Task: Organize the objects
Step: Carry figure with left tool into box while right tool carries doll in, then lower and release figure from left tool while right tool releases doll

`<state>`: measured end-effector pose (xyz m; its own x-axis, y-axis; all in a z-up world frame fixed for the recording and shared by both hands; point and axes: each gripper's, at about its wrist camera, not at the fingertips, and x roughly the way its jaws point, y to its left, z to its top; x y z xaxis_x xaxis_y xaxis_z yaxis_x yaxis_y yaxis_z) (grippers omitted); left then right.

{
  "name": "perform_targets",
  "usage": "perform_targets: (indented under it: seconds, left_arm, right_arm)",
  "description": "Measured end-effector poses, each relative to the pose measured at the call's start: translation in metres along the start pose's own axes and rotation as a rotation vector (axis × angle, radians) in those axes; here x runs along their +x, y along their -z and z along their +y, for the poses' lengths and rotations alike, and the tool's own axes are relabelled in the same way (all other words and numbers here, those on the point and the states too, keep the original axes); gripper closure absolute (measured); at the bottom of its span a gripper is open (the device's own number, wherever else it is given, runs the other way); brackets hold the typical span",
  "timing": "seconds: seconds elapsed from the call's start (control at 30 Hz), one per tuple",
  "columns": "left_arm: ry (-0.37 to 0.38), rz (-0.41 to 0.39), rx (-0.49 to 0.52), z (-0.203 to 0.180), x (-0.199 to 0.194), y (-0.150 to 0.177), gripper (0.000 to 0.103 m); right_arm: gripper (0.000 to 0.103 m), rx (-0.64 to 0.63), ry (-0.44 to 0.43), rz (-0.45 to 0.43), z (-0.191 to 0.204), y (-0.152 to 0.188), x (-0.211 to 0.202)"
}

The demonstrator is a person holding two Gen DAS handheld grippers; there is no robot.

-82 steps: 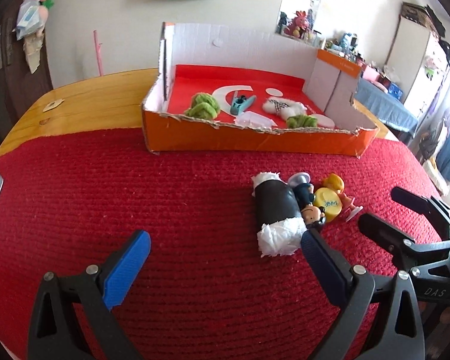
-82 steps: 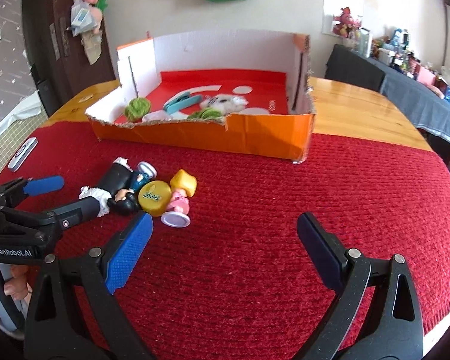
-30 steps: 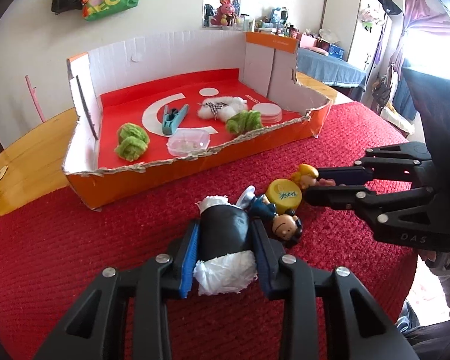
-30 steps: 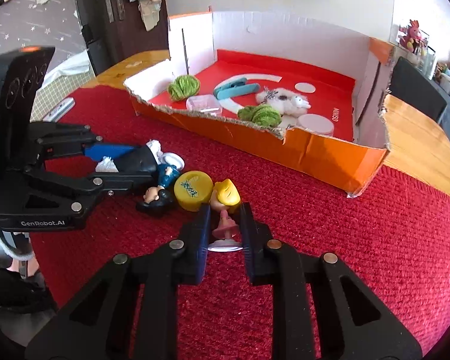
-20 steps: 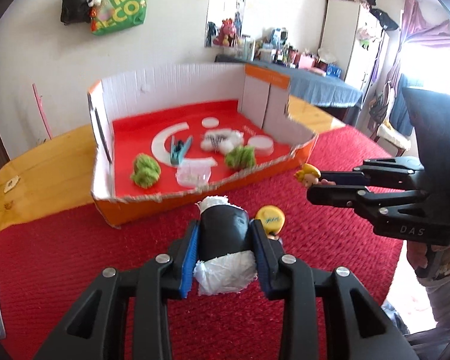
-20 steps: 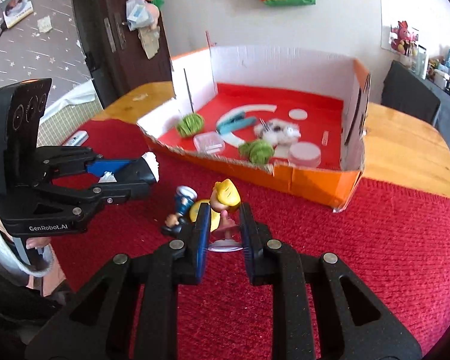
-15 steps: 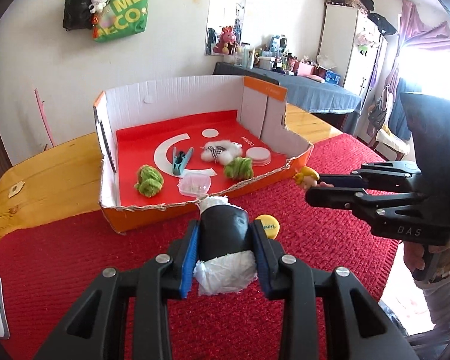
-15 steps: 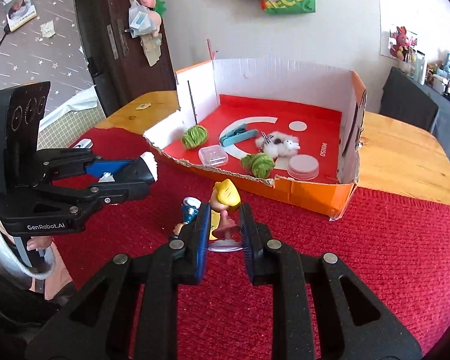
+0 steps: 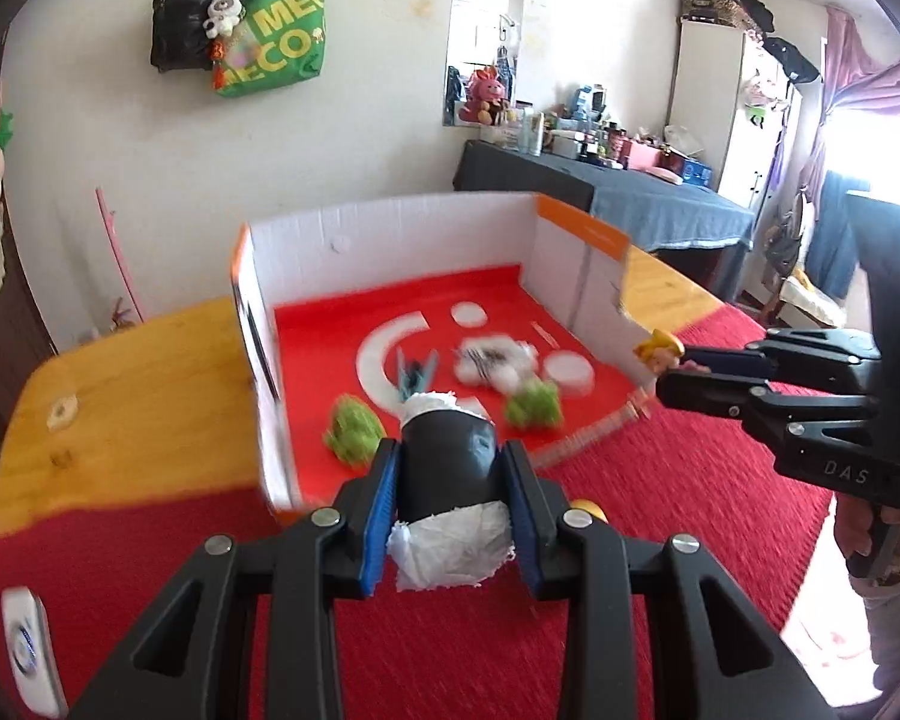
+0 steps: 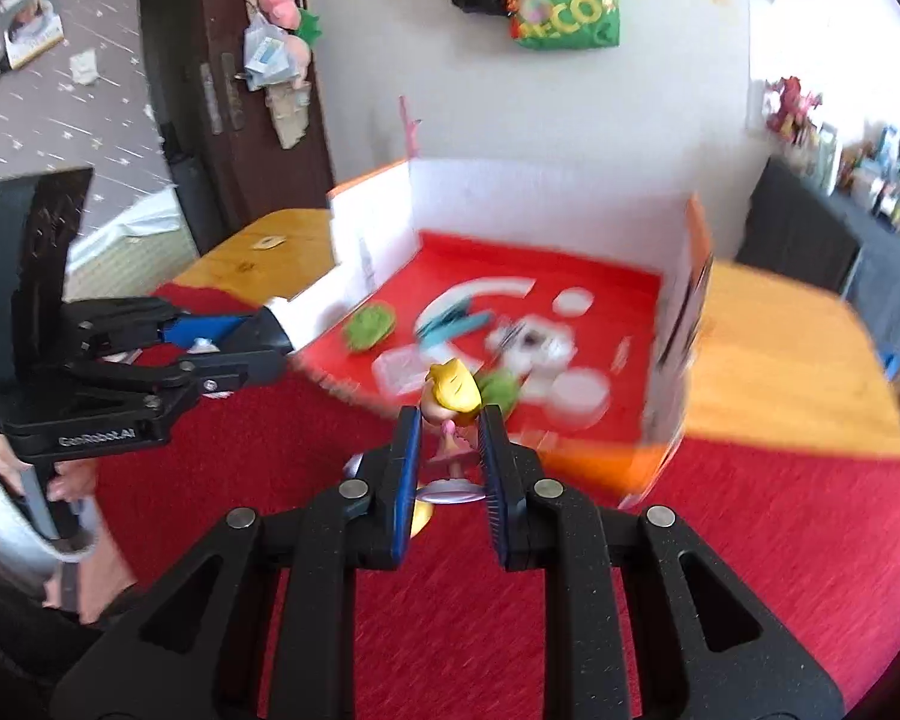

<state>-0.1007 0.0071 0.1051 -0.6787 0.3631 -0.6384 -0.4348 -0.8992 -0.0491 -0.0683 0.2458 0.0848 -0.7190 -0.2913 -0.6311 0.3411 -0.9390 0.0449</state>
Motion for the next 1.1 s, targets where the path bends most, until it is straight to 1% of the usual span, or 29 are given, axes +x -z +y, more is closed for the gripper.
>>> perform_targets:
  seconds: [0.13, 0.23, 0.33, 0.4, 0.53, 0.67, 0.77, 0.87, 1.1]
  left_arm:
    - [-0.072, 0.017, 0.018, 0.008, 0.021, -0.031, 0.068]
    - [-0.081, 0.060, 0.014, 0.017, 0.044, -0.049, 0.068]
    - [-0.099, 0.107, 0.003, 0.027, 0.068, -0.058, 0.068]
    - [-0.130, 0.139, 0.007, 0.032, 0.084, -0.063, 0.068]
    - [-0.140, 0.193, -0.006, 0.040, 0.107, -0.065, 0.068]
    - [-0.151, 0.236, -0.024, 0.047, 0.125, -0.065, 0.068]
    - [-0.162, 0.261, -0.029, 0.051, 0.136, -0.065, 0.068]
    - [-0.159, 0.287, -0.045, 0.056, 0.143, -0.063, 0.068]
    - [-0.170, 0.321, -0.037, 0.056, 0.150, -0.059, 0.068]
  right_arm:
    - [0.084, -0.016, 0.116, 0.035, -0.009, -0.031, 0.022]
    - [0.084, 0.002, 0.167, 0.091, -0.021, -0.047, 0.048]
    - [0.084, -0.004, 0.230, 0.147, -0.030, -0.061, 0.074]
    - [0.084, -0.002, 0.257, 0.182, -0.035, -0.067, 0.089]
    - [0.084, -0.010, 0.313, 0.261, -0.046, -0.075, 0.117]
    - [0.084, 0.002, 0.319, 0.327, -0.053, -0.073, 0.136]
    - [0.084, -0.010, 0.346, 0.359, -0.056, -0.072, 0.147]
    - [0.084, -0.018, 0.358, 0.389, -0.055, -0.069, 0.156]
    - [0.084, -0.014, 0.377, 0.434, -0.059, -0.064, 0.170]
